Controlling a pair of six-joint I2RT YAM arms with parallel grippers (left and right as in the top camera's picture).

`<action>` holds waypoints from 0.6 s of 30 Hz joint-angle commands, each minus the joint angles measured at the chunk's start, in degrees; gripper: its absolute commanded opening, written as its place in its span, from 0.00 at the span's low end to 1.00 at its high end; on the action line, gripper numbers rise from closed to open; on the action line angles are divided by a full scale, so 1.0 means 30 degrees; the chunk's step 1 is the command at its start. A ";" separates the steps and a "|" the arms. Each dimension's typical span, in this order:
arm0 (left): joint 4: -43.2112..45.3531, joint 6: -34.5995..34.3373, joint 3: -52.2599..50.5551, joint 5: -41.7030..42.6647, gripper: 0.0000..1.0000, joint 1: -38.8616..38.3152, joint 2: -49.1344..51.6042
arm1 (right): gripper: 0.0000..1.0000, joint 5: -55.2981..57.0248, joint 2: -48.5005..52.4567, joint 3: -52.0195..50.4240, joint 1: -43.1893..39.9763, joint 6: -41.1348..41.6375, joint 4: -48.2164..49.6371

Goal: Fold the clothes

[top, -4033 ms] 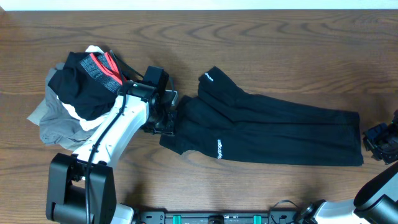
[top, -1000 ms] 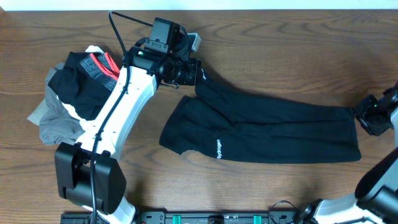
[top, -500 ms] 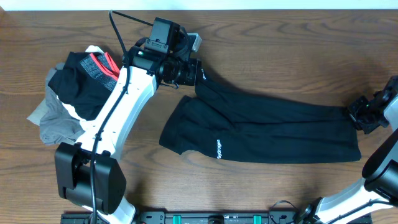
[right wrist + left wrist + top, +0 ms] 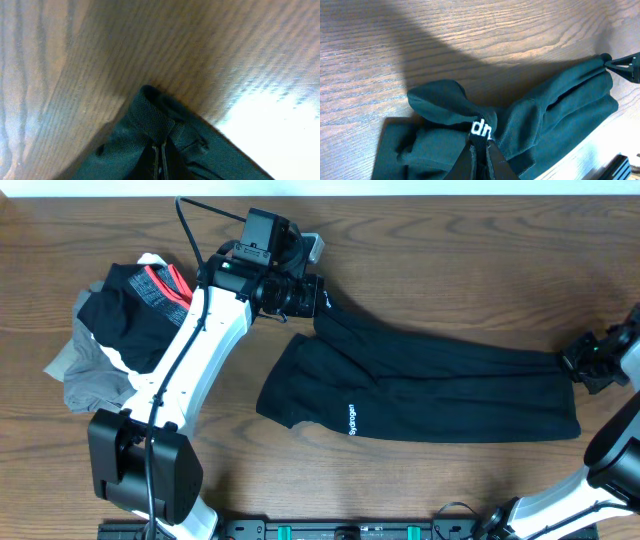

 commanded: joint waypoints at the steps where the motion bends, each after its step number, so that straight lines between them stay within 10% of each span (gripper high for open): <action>1: -0.0044 0.0393 0.0073 -0.0153 0.06 0.0007 0.0073 | 0.01 -0.1989 0.0109 0.0240 -0.0736 -0.0408 0.0284; 9: -0.0080 0.0532 0.0080 -0.1020 0.06 0.0007 -0.0911 | 0.01 -0.9566 -0.1494 0.0401 -0.2412 -0.1472 0.0998; 18: -0.3818 0.0532 0.0066 -0.1494 0.06 -0.0211 -0.2244 | 0.01 -0.6994 -0.3949 0.0401 -0.3162 -0.1239 -0.4291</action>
